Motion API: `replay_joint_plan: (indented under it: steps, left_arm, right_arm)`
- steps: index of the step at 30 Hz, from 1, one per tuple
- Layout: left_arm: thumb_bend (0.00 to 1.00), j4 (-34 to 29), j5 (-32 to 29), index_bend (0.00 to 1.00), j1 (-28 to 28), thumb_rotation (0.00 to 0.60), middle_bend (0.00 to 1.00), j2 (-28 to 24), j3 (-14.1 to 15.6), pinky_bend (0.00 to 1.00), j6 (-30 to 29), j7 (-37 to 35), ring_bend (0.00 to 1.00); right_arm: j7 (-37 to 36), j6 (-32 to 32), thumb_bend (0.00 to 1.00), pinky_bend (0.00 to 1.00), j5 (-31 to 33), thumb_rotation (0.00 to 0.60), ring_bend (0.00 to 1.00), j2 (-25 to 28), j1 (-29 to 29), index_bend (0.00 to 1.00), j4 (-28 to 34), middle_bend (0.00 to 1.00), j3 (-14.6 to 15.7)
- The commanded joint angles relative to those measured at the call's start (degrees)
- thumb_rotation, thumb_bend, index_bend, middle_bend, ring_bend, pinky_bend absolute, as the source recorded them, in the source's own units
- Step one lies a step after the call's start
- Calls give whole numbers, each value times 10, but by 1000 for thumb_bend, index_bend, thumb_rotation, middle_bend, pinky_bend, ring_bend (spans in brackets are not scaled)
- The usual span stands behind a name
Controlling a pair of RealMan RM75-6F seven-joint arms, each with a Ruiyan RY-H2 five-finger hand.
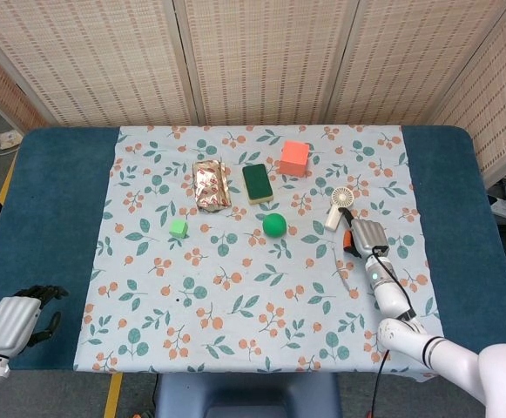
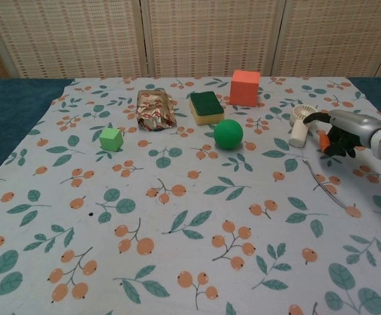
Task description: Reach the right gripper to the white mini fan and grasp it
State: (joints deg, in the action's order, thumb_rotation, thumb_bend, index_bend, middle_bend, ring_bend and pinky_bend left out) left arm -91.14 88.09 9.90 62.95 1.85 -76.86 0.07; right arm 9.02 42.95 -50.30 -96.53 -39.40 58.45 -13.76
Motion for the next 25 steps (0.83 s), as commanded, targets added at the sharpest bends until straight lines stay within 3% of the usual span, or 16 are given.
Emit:
replay_joint_plan:
  steps: [1, 9, 18, 25]
  left_arm:
    - [469, 1, 0, 349, 0, 600, 374, 0, 0, 433, 0, -1, 326]
    - [469, 1, -3, 349, -2, 600, 375, 0, -2, 433, -3, 0, 326]
    - [469, -3, -5, 349, -2, 600, 376, 3, -4, 433, -4, 9, 326]
    - [469, 8, -13, 349, 8, 600, 377, 15, -7, 434, 14, 13, 327]
  right_arm:
    - [-6, 20, 762, 712, -23, 600, 719, 15, 8, 117, 25, 841, 3]
    - [-8, 148, 762, 712, -145, 600, 720, 67, 58, 118, 113, 841, 45]
    - [-40, 231, 762, 712, -262, 600, 720, 132, 118, 117, 200, 841, 113]
    - [-57, 297, 762, 712, -326, 600, 720, 175, 167, 124, 216, 841, 154]
